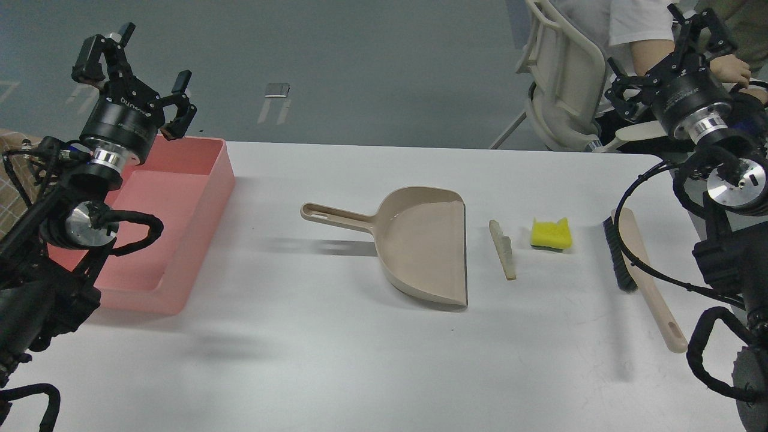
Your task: Sweep and dump garbage into bin
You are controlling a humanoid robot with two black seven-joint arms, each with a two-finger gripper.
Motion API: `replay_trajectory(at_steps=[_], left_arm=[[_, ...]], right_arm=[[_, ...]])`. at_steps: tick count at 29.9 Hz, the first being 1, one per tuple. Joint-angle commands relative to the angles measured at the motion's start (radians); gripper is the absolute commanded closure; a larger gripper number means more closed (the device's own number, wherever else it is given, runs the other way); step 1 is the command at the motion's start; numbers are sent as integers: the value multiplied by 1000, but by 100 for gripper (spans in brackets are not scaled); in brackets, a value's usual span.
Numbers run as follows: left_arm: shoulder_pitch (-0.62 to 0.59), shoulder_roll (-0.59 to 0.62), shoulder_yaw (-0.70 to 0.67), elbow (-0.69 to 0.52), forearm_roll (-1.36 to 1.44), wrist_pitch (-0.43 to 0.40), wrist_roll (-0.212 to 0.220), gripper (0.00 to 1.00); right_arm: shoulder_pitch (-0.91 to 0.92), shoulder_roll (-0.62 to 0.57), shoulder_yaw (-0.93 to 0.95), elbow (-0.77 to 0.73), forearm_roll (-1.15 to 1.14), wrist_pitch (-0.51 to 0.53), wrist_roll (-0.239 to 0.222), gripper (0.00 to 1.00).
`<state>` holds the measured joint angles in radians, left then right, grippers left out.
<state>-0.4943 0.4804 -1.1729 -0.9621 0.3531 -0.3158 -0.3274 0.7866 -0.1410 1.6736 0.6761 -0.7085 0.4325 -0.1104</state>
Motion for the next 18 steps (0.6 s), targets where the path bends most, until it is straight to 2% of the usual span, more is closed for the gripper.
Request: replay_trajectory(at_steps=[1,6,18], left_arm=[[-1,3,2,-3,3,3,-4,2],[-6,9,-1,-3,-2,26,1,2],[0,3,-1,-6,-8,11,1,2]], right_arm=[[-9,0,0,11,1,0,0,0],[-10,1,0,14,1,0,1,0],[-15,1,-2,30,0,2,1,0]])
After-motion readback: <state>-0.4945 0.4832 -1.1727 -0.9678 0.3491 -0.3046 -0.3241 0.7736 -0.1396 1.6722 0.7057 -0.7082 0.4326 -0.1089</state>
